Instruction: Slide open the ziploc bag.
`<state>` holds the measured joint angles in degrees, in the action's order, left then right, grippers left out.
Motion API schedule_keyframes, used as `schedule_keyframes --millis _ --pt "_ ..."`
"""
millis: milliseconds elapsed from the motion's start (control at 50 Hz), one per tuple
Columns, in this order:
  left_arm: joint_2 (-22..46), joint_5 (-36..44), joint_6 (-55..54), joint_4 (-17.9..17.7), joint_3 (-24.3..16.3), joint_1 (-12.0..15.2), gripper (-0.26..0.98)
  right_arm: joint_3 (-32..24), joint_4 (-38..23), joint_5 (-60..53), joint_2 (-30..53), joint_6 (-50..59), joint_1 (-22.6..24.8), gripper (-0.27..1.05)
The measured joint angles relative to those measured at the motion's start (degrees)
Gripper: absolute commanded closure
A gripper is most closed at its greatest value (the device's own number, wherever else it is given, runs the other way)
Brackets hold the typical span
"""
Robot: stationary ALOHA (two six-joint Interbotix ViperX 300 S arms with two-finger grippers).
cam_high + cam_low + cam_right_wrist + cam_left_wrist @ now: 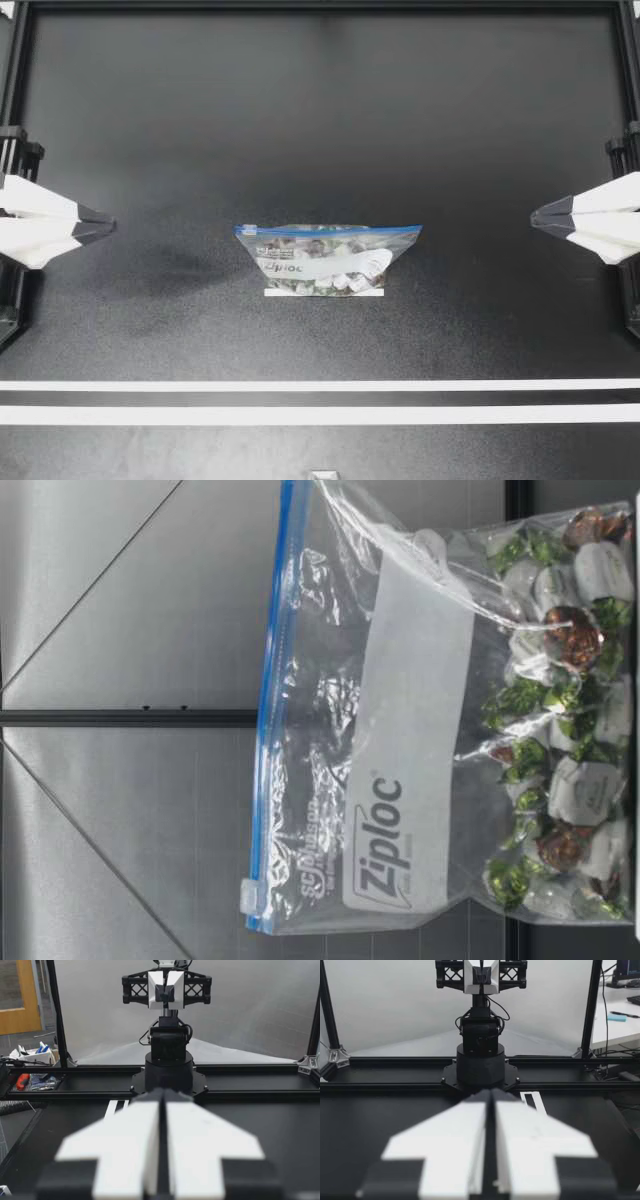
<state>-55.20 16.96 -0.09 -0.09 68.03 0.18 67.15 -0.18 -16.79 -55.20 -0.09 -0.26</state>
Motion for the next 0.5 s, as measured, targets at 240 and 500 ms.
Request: schedule_keyframes --millis 240,500 --pt "4.31 3.08 0.26 -2.29 0.0 0.09 0.9 0.79 0.09 -1.32 0.09 0.18 -0.09 0.95" --pt "14.41 8.17 1.41 -2.37 5.63 6.06 0.9 0.79 0.26 -14.33 5.36 0.18 -2.46 0.95"
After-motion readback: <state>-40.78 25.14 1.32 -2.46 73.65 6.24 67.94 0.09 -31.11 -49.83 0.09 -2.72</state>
